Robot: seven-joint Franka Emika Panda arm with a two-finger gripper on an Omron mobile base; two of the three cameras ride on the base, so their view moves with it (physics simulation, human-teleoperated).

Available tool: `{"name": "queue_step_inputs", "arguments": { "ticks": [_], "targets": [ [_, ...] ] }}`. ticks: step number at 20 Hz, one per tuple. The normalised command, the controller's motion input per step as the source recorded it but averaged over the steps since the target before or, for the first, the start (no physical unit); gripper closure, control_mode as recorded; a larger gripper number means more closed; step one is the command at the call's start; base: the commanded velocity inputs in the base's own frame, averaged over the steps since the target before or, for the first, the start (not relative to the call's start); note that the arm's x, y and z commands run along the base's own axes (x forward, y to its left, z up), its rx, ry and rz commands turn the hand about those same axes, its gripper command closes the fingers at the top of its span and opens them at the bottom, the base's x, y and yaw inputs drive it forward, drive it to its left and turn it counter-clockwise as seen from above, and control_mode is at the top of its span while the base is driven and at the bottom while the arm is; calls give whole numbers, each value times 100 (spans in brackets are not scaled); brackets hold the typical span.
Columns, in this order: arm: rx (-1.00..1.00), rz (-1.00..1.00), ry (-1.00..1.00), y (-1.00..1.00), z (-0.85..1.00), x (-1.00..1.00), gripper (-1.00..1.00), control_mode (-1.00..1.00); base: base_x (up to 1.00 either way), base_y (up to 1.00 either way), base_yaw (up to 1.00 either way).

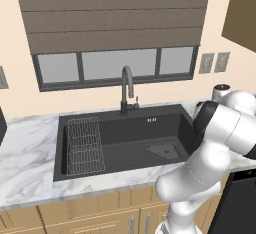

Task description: Remove the sweet potato and lemon wedge from the sink. Then move the bowl and cup from the counter to the sink for washing.

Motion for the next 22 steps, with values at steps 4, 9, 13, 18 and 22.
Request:
{"name": "queue_step_inputs", "arguments": {
  "ticks": [4,9,13,18,22],
  "targets": [
    [0,-2,-2,-8,-14,1,-100,-100,0,0,0],
    [0,-2,-1,-8,-14,2,-100,-100,0,0,0],
    [0,-2,-1,-8,-12,3,-100,-100,0,0,0],
    [0,-1,-2,-5,-10,6,-100,-100,0,0,0],
    [0,-1,-2,-4,-9,7,-100,-100,0,0,0]
  ]
}}
